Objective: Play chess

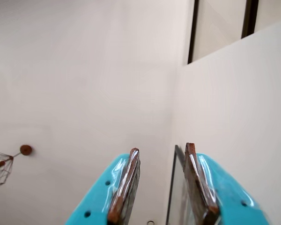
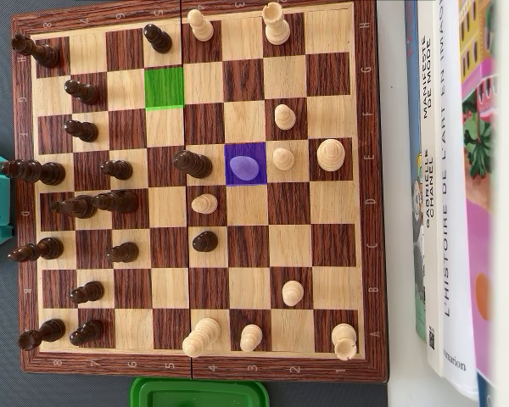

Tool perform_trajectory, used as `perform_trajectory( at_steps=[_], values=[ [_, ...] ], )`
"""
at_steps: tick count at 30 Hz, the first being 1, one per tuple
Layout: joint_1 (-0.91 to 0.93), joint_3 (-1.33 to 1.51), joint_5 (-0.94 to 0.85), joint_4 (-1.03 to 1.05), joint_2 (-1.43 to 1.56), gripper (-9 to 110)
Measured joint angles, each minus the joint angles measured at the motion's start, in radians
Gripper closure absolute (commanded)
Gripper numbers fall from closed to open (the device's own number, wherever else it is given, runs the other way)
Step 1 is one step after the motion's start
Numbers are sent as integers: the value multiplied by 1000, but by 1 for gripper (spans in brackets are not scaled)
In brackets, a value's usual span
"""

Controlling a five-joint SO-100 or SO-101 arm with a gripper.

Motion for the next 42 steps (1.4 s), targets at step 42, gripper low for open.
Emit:
perform_trajectory(
  at_steps=[42],
  values=[
    [-35, -385, 0, 1049, -288, 87]
  ],
)
